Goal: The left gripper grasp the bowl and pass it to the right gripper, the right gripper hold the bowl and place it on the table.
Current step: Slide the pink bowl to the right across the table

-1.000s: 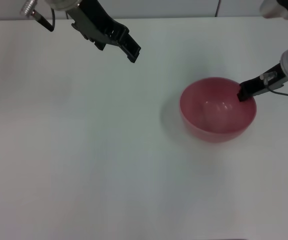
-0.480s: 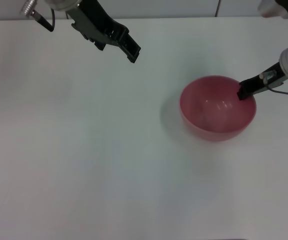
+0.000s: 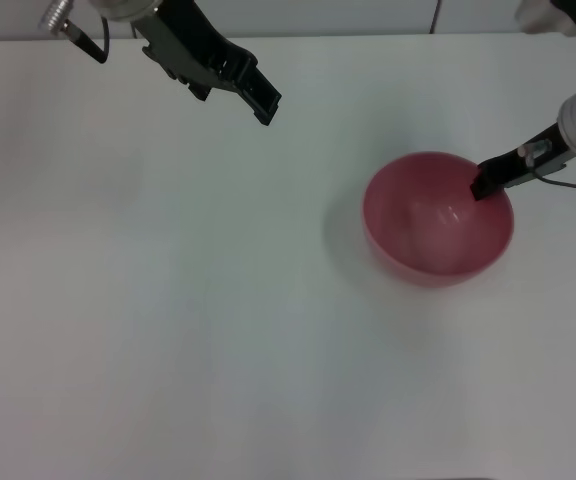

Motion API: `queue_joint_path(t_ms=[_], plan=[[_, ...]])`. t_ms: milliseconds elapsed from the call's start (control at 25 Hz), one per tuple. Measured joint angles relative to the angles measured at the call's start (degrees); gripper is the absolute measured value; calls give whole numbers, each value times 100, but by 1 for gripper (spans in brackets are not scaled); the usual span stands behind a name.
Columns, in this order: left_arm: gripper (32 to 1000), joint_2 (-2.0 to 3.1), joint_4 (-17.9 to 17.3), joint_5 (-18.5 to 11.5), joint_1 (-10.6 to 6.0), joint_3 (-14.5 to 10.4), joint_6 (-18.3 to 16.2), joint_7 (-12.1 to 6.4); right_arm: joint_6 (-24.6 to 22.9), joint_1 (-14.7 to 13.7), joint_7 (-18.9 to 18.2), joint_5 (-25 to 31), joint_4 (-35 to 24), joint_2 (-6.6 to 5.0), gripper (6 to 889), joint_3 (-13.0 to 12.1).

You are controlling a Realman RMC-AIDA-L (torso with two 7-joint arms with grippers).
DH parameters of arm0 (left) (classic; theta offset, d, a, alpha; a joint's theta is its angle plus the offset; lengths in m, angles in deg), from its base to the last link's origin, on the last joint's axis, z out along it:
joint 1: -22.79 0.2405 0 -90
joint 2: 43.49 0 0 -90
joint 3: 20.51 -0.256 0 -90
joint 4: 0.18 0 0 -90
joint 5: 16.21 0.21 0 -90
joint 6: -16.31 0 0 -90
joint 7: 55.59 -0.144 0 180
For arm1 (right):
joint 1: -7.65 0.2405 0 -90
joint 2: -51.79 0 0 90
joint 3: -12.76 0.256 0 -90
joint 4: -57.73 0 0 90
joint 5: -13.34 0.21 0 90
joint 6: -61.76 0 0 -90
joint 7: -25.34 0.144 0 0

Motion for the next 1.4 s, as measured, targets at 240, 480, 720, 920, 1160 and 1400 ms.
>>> queue_joint_path(t_ms=[240,480,720,920,1160,1400], plan=[[865,0,0,0,6,-8,4,0,-16,11,-23,0,-34,0,247,0],[865,0,0,0,18,-17,5,0,-30,12,-68,0,-55,0,376,0],[865,0,0,0,18,-18,14,0,-38,28,-106,0,-55,0,615,0],[865,0,0,0,25,-18,14,0,-37,31,-106,10,-62,0,797,0],[865,0,0,0,26,-19,23,0,-39,31,-106,8,-63,0,868,0],[865,0,0,0,26,-26,23,-9,-43,29,-106,8,-63,0,871,0]])
